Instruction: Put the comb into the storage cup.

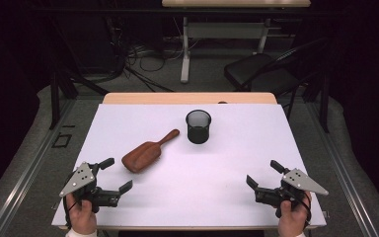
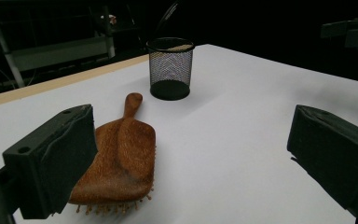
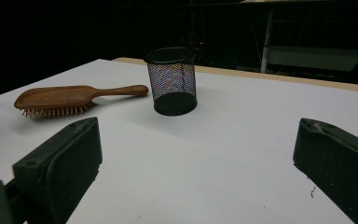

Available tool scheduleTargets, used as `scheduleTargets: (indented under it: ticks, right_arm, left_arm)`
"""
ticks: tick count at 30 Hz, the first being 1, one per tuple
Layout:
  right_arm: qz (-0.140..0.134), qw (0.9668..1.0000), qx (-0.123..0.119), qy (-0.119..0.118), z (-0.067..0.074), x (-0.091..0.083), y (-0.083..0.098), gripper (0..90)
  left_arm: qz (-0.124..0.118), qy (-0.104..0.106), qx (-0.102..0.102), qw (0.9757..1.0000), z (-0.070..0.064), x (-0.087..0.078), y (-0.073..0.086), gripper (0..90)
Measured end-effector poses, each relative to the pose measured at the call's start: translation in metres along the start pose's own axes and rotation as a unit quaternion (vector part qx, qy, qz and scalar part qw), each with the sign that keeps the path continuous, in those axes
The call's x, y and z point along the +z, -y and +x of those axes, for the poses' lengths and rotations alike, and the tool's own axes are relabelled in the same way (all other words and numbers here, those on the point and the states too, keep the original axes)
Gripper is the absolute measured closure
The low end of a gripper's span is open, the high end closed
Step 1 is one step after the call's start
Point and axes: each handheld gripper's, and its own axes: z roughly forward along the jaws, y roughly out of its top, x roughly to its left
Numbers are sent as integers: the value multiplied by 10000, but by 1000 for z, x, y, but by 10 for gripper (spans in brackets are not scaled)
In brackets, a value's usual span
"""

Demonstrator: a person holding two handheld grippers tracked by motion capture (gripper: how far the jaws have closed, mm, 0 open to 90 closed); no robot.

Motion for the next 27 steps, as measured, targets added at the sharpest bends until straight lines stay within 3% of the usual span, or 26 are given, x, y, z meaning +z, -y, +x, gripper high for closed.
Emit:
scheduleTargets:
  ticks: [17, 27]
  right_arm:
    - [61, 10000, -6, -43, 2, 3, 1, 6]
    - [148, 9999, 13, -85, 0, 5, 3, 7]
  left_arm:
    - [82, -5, -84, 9999, 0, 3, 0, 17]
    - [237, -117, -296, 9992, 5, 11, -5, 16]
